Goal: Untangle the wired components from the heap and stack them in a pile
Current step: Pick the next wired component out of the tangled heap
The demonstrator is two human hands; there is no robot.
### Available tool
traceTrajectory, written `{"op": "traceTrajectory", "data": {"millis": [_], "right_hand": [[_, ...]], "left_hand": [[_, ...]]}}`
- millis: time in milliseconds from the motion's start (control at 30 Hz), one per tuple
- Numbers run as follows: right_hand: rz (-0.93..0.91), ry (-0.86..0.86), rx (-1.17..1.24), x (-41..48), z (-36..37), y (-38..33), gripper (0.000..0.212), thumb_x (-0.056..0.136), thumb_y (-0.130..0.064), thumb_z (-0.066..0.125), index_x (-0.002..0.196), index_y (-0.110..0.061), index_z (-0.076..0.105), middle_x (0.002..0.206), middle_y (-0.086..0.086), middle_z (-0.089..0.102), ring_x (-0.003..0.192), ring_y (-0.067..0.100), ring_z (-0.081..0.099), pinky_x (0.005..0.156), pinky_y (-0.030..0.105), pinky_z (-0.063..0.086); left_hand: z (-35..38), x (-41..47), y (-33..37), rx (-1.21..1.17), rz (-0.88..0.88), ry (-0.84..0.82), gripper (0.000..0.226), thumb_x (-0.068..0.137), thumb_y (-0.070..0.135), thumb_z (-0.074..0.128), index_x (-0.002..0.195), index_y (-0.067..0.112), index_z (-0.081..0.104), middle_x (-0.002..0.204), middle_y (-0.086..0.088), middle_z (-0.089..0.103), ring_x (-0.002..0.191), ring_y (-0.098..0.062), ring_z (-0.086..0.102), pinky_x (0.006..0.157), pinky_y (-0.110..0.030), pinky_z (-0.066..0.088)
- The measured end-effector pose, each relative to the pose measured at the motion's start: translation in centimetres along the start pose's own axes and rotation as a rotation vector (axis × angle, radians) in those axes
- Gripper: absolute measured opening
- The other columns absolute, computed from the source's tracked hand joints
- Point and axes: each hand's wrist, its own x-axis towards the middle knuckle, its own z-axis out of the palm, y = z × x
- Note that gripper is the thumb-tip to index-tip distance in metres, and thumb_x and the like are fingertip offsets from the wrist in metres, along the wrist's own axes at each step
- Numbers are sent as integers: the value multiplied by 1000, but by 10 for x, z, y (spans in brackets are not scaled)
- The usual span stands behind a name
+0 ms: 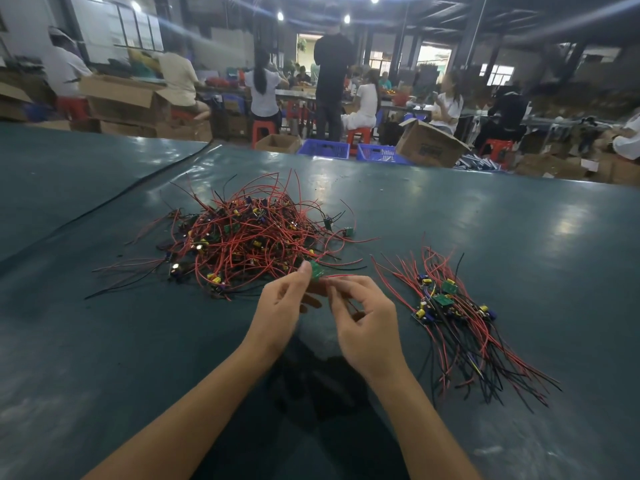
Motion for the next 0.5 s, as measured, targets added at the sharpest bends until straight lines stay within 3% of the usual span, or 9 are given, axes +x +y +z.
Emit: {"op": "traceTrajectory", "data": {"millis": [100, 167, 300, 367, 433, 500], "right_hand": [[-120, -19, -189, -3, -1, 0, 16, 90, -14, 68, 104, -17, 76, 103, -15, 64, 100, 10, 58, 80, 17, 49], [-138, 20, -256, -2, -4, 2, 14, 88, -17, 71, 101, -16, 76, 101, -12, 65, 97, 12, 57, 79, 14, 46], [-81, 186, -345, -1, -5, 4, 11, 84, -23, 76, 94, -18, 75, 94, -8, 64, 91, 15, 54, 82, 33, 46], [-81, 298, -394, -1, -6, 3, 14, 80, -24, 79, 91, -21, 72, 91, -9, 61, 89, 13, 52, 83, 34, 42], [-99, 287, -321, 1, -7, 3, 12, 81, -25, 78, 83, -22, 67, 82, -12, 58, 79, 10, 52, 77, 27, 42], [-2, 154, -111, 1, -5, 2, 23, 88, -34, 70, 72, -17, 66, 66, -13, 58, 62, 6, 53, 61, 20, 42]], "left_hand": [[-2, 2, 4, -110, -120, 53, 40, 82, 54, 53, 79, 23, 77, 80, 0, 74, 70, -10, 68, 63, -20, 50], [-2, 3, 4, -119, -112, 74, 27, 84, 42, 60, 85, 20, 76, 82, 0, 73, 69, -10, 66, 67, -25, 49], [-2, 1, 4, -153, -40, 64, 14, 90, 16, 63, 92, 24, 75, 77, 6, 70, 68, -8, 63, 63, -21, 48], [-1, 1, 5, -158, -11, 61, 16, 89, 11, 64, 98, 21, 72, 78, 6, 71, 69, -8, 64, 61, -19, 49], [-2, 1, 5, -184, 1, 68, 17, 88, 12, 65, 102, 20, 70, 82, 4, 73, 73, -10, 65, 60, -20, 51], [-3, 0, 5, -202, 6, 60, 19, 84, 15, 67, 103, 20, 69, 86, 2, 74, 77, -11, 67, 61, -21, 52]]}}
